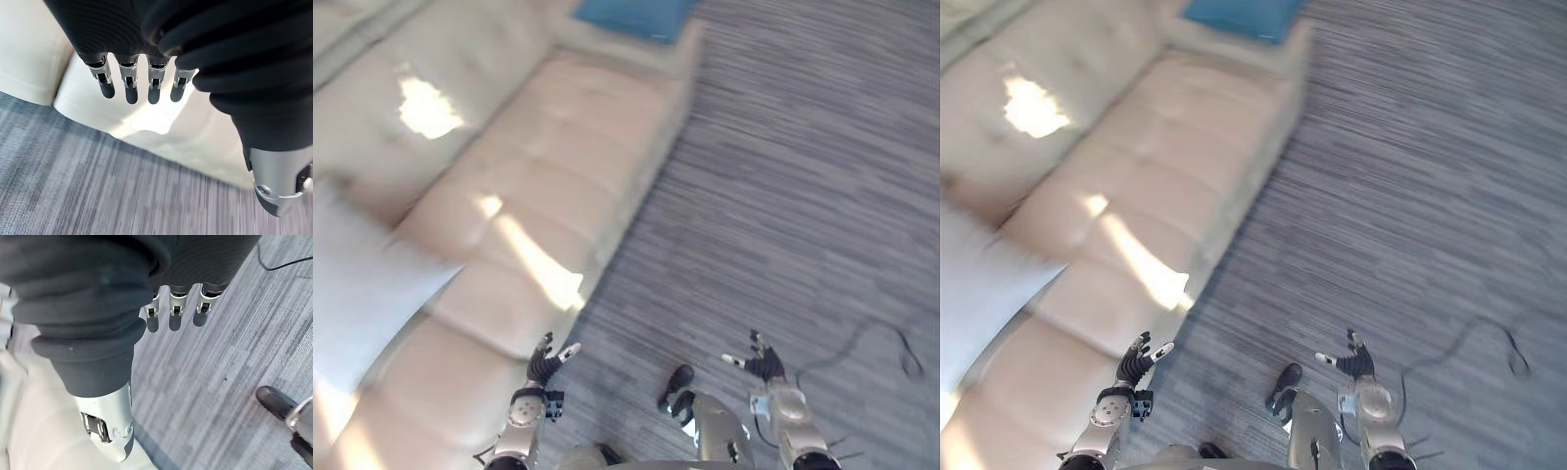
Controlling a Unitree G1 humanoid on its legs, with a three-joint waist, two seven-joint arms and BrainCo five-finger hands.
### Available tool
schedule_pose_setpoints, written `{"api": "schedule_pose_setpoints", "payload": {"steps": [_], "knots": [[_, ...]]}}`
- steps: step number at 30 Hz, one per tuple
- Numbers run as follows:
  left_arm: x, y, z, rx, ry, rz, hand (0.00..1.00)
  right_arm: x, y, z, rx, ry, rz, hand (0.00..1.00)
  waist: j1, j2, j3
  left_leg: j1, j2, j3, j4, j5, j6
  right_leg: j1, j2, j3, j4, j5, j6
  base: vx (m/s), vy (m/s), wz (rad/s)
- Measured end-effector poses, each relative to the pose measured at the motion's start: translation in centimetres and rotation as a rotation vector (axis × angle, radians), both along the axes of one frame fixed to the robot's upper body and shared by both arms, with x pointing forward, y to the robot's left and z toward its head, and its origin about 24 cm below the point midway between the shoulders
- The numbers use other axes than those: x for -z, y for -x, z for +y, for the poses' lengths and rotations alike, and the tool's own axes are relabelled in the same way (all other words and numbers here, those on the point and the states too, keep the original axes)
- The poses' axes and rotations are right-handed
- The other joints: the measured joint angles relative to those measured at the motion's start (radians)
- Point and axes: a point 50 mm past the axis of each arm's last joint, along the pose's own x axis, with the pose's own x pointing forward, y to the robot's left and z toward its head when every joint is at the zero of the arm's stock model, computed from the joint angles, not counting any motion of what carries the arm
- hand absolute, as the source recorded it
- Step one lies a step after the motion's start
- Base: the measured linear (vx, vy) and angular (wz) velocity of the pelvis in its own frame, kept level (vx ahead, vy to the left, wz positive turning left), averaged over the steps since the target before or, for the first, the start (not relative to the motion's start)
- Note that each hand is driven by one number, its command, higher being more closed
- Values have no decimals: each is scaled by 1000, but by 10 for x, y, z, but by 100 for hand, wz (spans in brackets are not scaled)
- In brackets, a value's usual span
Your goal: Pick up cushions and gather them together orderly.
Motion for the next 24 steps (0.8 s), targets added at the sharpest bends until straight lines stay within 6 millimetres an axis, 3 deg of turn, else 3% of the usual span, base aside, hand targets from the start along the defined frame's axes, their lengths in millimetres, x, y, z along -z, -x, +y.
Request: {"api": "schedule_pose_setpoints", "payload": {"steps": [1, 2, 3, 4, 5, 6, 8, 11, 12, 13, 14, 15, 16, 17, 18, 19, 20, 21, 22, 24], "knots": [[0, -1, -5, 4, 15, -2, 0, 1, 2, -1, 0, 5, 7, 0, 0, 7, 2, -41, 53, -87, 171, 58, 68, 22, 37, 48, -7, -14, -12, 289, -128, -135], [1, -1, -11, 6, 30, -1, 0, 2, 4, -2, 3, 6, 13, 0, 2, 12, 6, -86, 70, -190, 285, 92, 88, 47, 62, 86, -18, -21, -17, 288, -58, -149], [2, 0, -15, 4, 44, 2, 0, 2, 4, -2, 11, 11, 16, 0, 9, 14, 9, -137, 51, -302, 374, 73, 67, 72, 79, 130, -25, -28, -20, 274, 20, -136], [4, 4, -18, -5, 59, 11, 0, 4, 4, 0, 9, 19, 25, 0, 13, 12, 10, -206, -6, -441, 435, 45, 29, 110, 89, 179, -38, -34, -21, 277, 50, -129], [6, 7, -19, -7, 63, 19, 0, 5, 4, 1, 3, 20, 34, 0, 21, 9, 12, -246, -53, -517, 434, 33, 20, 142, 90, 217, -47, -38, -23, 353, 110, -147], [7, 13, -19, -16, 67, 19, 0, 7, 5, 3, -2, 18, 40, 0, 48, 2, 18, -314, -113, -587, 392, 25, 32, 191, 92, 280, -70, -50, -10, 304, 111, -109], [5, 15, -18, -29, 74, 9, 0, 6, 4, 3, -6, 24, 40, 0, 69, 8, 25, -398, -152, -638, 316, 25, 31, 234, 90, 323, -99, -55, 0, 329, 158, -93], [5, 17, -15, -52, 64, 9, 0, 5, -4, 3, 1, 26, 35, 0, 101, 35, 37, -508, -199, -674, 24, 63, -16, 292, 88, 367, -147, -71, 27, 316, 213, -66], [5, 17, -13, -65, 64, 8, 0, 5, -5, 3, 4, 26, 33, 0, 121, 38, 34, -510, -205, -666, -120, 96, -17, 313, 93, 386, -151, -89, 54, 360, 245, -60], [5, 17, -12, -71, 62, 9, 0, 5, -5, 4, 4, 26, 34, 0, 127, 37, 34, -509, -205, -662, -136, 138, 16, 324, 96, 399, -147, -105, 66, 451, 262, -65], [6, 20, -8, -86, 55, 20, 0, 6, -5, 7, 3, 17, 35, 0, 146, 27, 17, -502, -222, -663, -109, 179, 73, 343, 88, 429, -129, -146, 84, 550, 284, -42], [10, 26, -4, -109, 52, 41, 0, 9, -2, 10, 6, 7, 47, 0, 143, -16, -3, -499, -258, -653, -84, 170, 128, 343, 53, 437, -88, -191, 122, 713, 309, -29], [10, 27, -3, -117, 51, 45, 0, 11, 0, 10, 9, 3, 61, 0, 142, -45, -13, -488, -273, -645, -84, 153, 153, 323, 31, 444, -13, -213, 161, 744, 279, 7], [13, 29, -5, -120, 53, 60, 0, 14, 3, 9, 24, -2, 76, 0, 141, -71, -16, -458, -315, -643, -75, 109, 173, 261, -14, 466, 184, -223, 229, 890, 284, 56], [15, 32, -6, -109, 50, 80, 0, 18, 8, 9, 51, -18, 102, 0, 109, -72, -14, -382, -352, -667, -57, 60, 210, 186, -55, 481, 474, -122, 380, 785, 235, 69], [16, 33, -5, -107, 43, 91, 0, 21, 12, 9, 57, -26, 120, 0, 111, -71, -13, -310, -369, -677, -60, 18, 224, 152, -87, 454, 628, -133, 342, 946, 208, 59], [16, 33, -5, -108, 41, 92, 0, 22, 12, 10, 55, -29, 122, 0, 119, -66, -12, -236, -379, -682, -91, 1, 227, 117, -125, 392, 685, -168, 272, 684, 95, 15], [16, 33, -5, -108, 41, 91, 0, 20, 10, 10, 53, -30, 116, 0, 119, -61, -11, -204, -381, -683, -112, 1, 227, 97, -139, 357, 683, -185, 240, 902, 95, 7], [15, 30, -4, -116, 46, 83, 0, 17, 2, 11, 46, -29, 95, 0, 113, -40, -10, -135, -380, -702, -165, 1, 227, 31, -145, 286, 629, -217, 184, 494, 36, 10], [12, 23, -5, -116, 54, 63, 0, 12, -5, 8, 40, -19, 77, 0, 96, -9, 1, -50, -372, -743, -238, 2, 225, -51, -115, 255, 492, -224, 165, 633, 12, 29]]}}
